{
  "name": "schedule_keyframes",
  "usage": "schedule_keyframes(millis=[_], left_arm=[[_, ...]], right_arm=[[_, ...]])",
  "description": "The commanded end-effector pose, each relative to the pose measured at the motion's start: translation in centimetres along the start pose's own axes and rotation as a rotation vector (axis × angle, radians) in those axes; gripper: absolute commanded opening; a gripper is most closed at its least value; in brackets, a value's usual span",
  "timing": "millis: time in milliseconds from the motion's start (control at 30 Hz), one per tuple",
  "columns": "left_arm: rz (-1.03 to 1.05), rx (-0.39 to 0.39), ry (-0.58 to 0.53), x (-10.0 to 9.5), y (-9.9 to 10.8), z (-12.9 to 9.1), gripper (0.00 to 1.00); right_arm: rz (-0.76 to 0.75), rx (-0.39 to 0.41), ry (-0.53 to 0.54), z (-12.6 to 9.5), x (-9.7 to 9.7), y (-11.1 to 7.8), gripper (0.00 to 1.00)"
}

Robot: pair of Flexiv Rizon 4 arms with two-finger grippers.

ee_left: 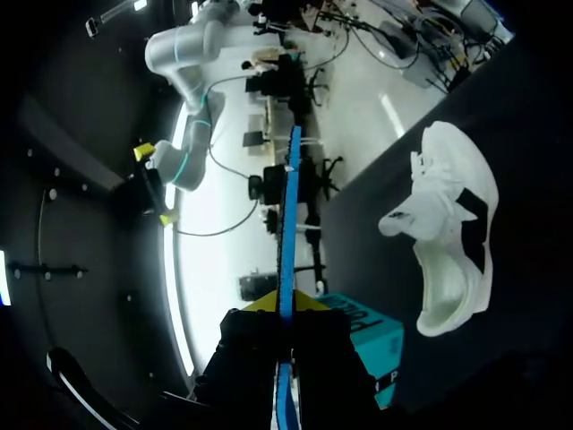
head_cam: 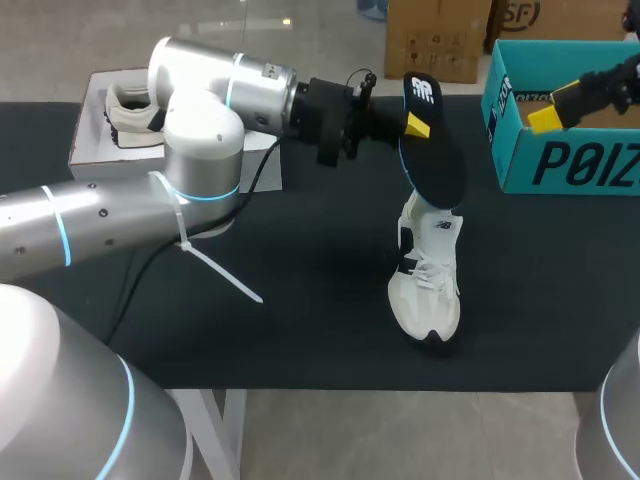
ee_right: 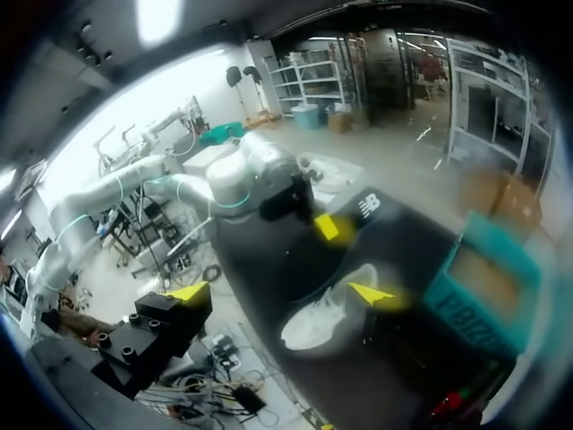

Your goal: Take the shoe out of the shoebox, open the shoe tongue, remove and reinsert the insole, then place the shoe into the shoebox

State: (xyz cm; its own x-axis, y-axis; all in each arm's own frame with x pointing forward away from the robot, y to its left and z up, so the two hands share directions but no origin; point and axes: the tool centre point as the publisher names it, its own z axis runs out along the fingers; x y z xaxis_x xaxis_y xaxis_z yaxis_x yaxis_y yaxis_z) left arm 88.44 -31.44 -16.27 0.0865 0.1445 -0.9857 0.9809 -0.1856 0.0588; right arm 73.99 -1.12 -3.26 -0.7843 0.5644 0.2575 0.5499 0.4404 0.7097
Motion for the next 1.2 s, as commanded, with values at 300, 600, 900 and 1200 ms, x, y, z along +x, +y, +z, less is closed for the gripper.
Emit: schedule_keyframes(millis=[300,600,900,1200], left_arm=[[0.001,-0.001,0.001,0.0,0.0,0.1,0.00],[-0.432,0.000,-0.448,2.1,-0.9,1.0,0.00],[-0.524,0.041,-0.676,4.1,-1.3,1.1,0.00],[-0.524,0.041,-0.676,4.1,-1.3,1.1,0.00]], right_arm=[[0.001,-0.004,-0.087,0.0,0.4,-0.3,1.00],[0.001,-0.004,-0.087,0.0,0.4,-0.3,1.00],[0.001,-0.004,-0.087,0.0,0.4,-0.3,1.00],[0.001,-0.004,-0.087,0.0,0.4,-0.3,1.00]])
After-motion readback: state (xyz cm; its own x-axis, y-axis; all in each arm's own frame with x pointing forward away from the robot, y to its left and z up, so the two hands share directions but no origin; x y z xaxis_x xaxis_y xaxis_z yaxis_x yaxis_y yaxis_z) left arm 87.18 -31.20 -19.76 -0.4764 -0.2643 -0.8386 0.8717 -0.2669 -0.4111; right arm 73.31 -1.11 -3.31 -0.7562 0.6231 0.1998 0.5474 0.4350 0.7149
